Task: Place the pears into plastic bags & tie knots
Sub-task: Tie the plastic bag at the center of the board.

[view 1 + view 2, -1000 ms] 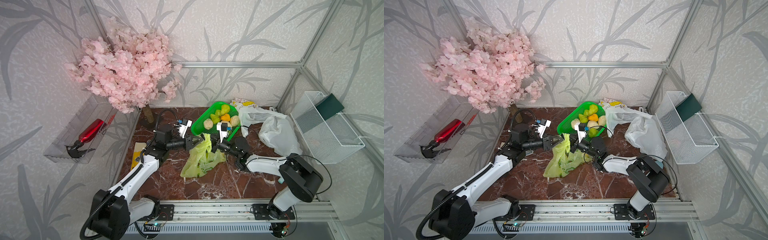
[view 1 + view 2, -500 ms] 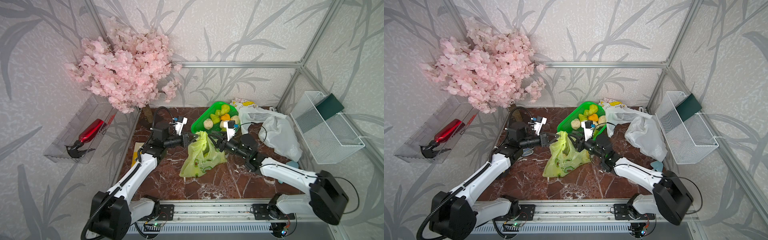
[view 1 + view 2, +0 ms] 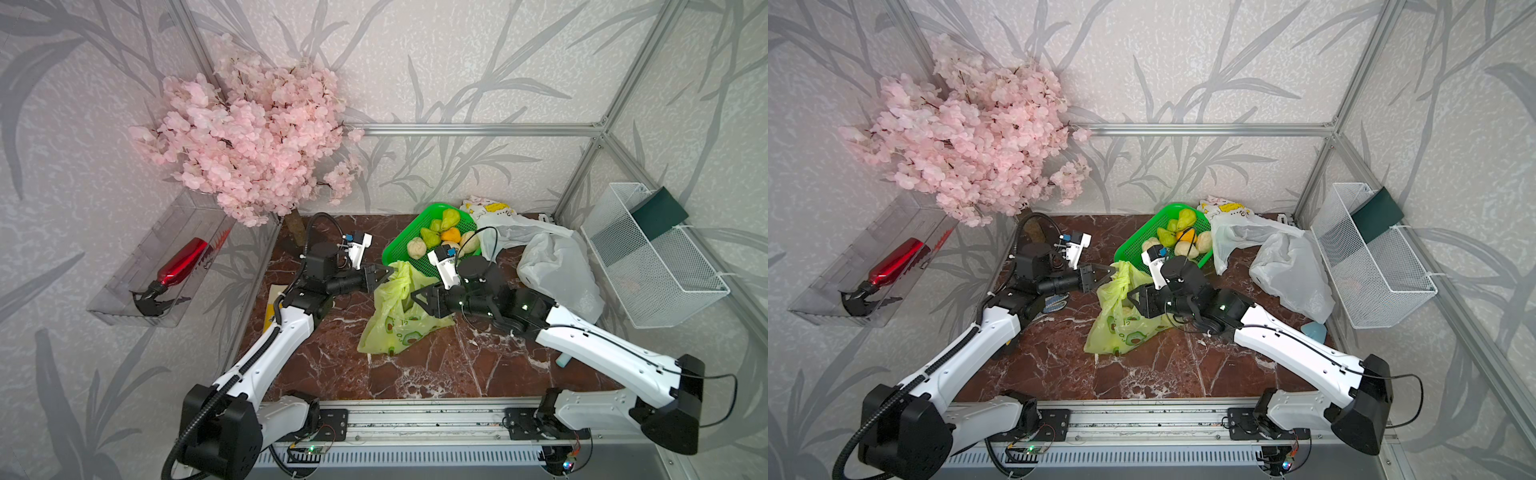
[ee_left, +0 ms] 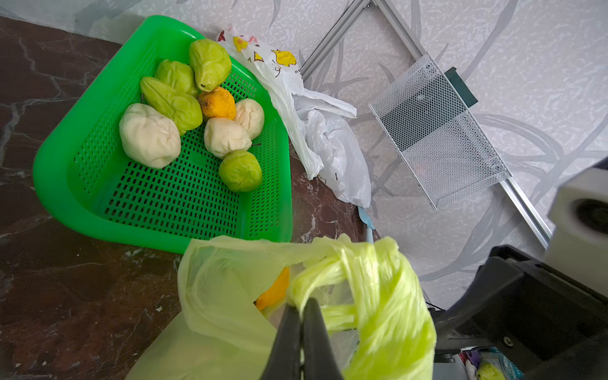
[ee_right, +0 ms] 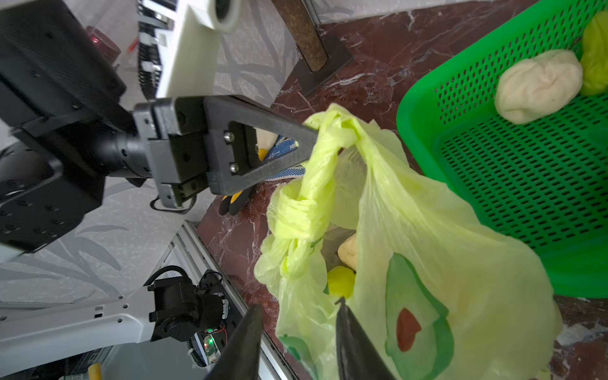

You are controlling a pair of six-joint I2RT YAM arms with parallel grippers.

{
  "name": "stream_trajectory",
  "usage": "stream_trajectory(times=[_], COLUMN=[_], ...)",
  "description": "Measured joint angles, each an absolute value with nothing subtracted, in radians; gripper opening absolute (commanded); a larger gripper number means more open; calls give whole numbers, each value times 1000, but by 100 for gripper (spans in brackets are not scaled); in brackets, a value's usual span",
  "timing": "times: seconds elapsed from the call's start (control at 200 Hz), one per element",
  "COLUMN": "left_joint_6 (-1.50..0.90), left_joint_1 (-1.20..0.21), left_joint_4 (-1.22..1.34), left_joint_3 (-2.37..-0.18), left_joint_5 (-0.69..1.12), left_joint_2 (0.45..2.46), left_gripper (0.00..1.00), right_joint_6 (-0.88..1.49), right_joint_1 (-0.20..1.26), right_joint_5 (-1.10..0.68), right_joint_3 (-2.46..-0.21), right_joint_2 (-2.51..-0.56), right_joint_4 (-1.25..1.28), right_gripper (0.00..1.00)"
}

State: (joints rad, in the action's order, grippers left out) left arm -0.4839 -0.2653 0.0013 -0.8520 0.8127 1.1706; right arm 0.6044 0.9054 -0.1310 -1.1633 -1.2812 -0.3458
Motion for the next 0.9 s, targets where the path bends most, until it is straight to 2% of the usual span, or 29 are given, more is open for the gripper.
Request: stream_trajectory(times=[0.215, 0.475, 0.705, 0.9], left_joint_6=[-491, -491, -491, -491], left_joint_1=[-265, -265, -265, -265], left_joint_4=[14, 16, 15, 15], left_joint_3=[-852, -851, -849, -849], left_joint_5=[821, 825, 830, 832], left_joint_2=[1168, 1166, 1166, 1166], left_gripper=[0, 0, 0, 0], right_joint_6=[647, 688, 707, 712], right_joint_1=[905, 905, 913, 920], right_joint_5=[-143, -138, -131, -139], right_joint_3=[-1166, -1166, -1172, -1183], right_joint_2=[-1346, -1328, -1299, -1348], right_joint_4=[-345, -341, -337, -306], right_gripper=[37, 37, 43, 40])
